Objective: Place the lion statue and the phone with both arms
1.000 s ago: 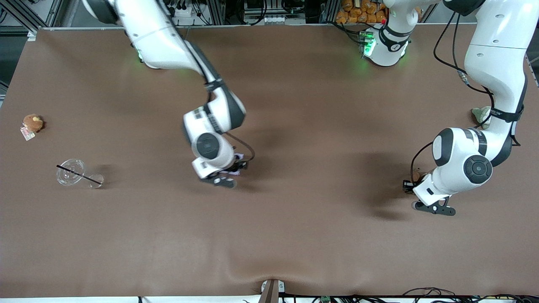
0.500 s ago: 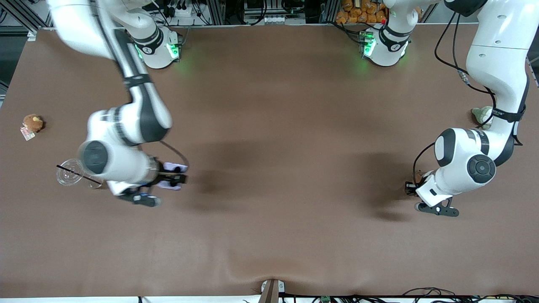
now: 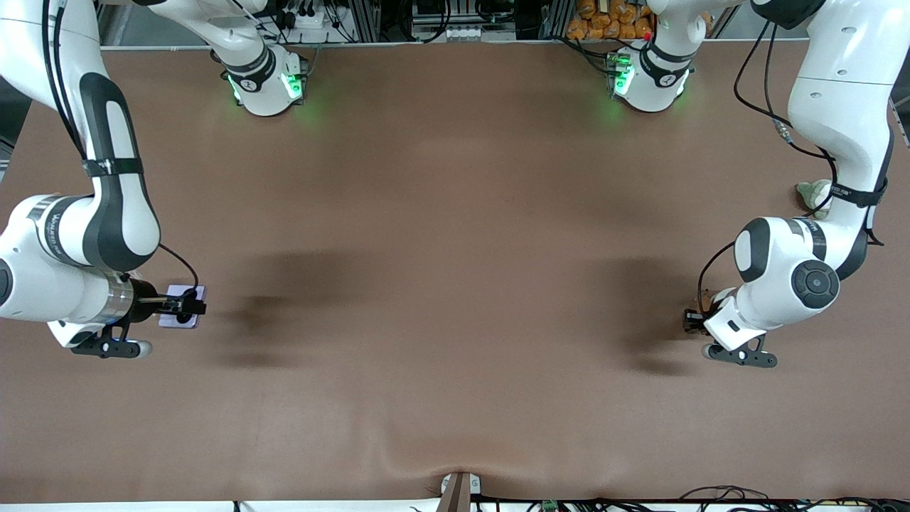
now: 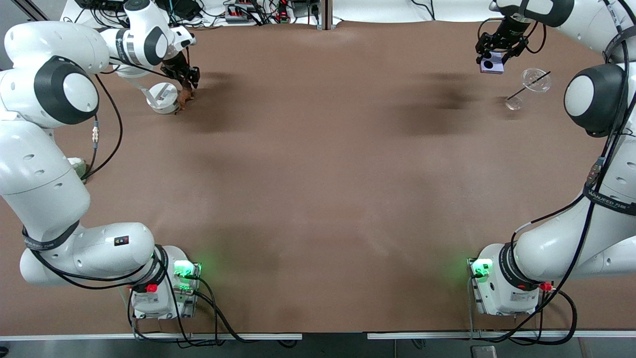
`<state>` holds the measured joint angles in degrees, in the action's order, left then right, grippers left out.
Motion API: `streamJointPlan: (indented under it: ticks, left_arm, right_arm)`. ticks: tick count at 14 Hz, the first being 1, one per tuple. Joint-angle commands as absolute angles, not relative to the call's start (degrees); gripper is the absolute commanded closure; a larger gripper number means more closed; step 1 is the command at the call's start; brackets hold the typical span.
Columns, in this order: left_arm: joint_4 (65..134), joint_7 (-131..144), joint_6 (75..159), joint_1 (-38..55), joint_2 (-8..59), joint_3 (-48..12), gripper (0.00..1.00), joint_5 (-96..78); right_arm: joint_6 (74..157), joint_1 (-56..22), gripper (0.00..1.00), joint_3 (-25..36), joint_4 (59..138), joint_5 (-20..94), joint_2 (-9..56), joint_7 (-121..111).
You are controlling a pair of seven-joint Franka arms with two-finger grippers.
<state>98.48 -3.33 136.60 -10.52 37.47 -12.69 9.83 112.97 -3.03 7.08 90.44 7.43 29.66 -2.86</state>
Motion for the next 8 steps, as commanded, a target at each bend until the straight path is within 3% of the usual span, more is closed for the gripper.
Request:
streamJointPlan:
  ticks: [1,8]
  left_arm:
    - [98.0,-3.2,137.4,-10.7,37.8,-13.4,0.00,9.1]
    - [98.0,-3.6,134.0,-10.5,33.2,-15.8,0.00,9.1]
  right_arm:
    - [116.0,-3.8,0.46,6.2,90.5,5.6,31.6,-2.5]
    - [120.7,-1.6,0.46,6.2,91.8,3.9,38.3,-2.5]
